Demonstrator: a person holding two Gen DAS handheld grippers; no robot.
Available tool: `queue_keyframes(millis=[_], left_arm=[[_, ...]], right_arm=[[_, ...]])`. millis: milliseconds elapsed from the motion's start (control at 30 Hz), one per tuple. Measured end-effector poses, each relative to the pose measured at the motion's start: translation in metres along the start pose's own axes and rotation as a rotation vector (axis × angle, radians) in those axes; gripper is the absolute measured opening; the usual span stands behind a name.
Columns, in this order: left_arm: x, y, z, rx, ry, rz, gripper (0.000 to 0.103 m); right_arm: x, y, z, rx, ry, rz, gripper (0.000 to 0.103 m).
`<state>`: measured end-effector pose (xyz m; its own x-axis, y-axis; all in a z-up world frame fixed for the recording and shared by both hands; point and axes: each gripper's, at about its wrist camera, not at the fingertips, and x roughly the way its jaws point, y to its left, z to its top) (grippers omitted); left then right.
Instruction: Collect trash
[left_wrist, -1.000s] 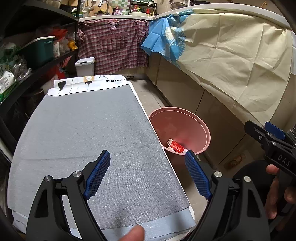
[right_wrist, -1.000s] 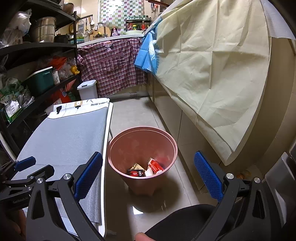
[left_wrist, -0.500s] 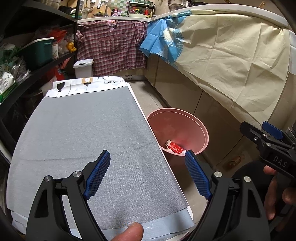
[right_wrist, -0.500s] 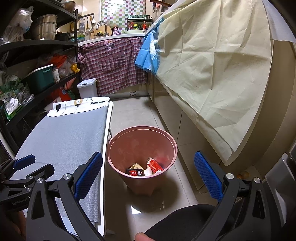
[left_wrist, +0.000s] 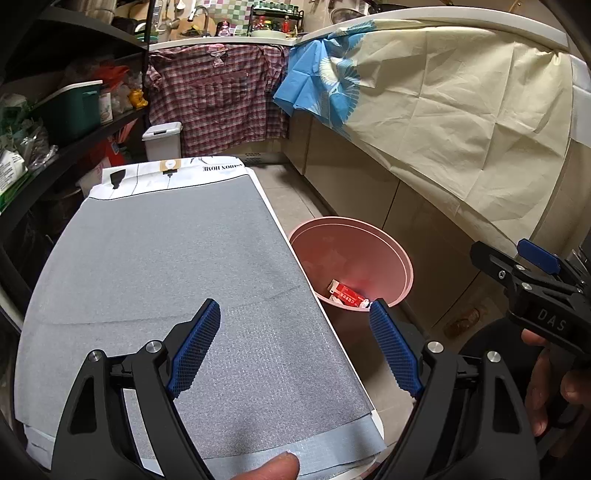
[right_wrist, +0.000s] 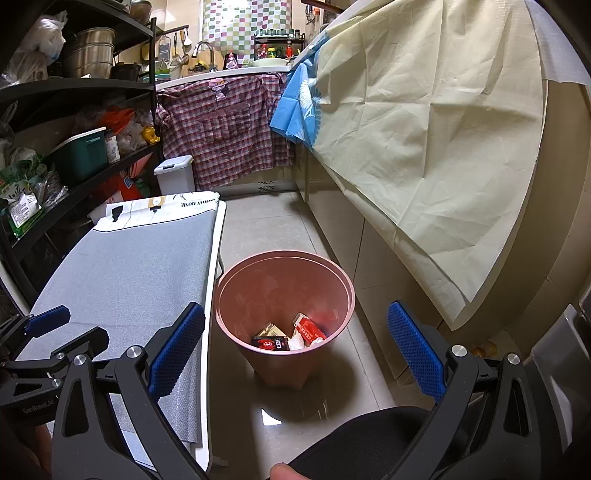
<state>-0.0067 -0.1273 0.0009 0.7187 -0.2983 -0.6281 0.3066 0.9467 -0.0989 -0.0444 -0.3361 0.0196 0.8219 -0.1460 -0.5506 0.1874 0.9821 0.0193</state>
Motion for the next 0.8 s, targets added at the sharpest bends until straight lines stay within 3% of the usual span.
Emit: queue_keyframes(millis=[800], left_arm=[[0.0022,-0.0025,-0.0012,0.006,-0.003,-0.017,0.080]], right_arm=[[0.0019,-0.0022,-0.0022,0.010,-0.002,0.007,0.098]])
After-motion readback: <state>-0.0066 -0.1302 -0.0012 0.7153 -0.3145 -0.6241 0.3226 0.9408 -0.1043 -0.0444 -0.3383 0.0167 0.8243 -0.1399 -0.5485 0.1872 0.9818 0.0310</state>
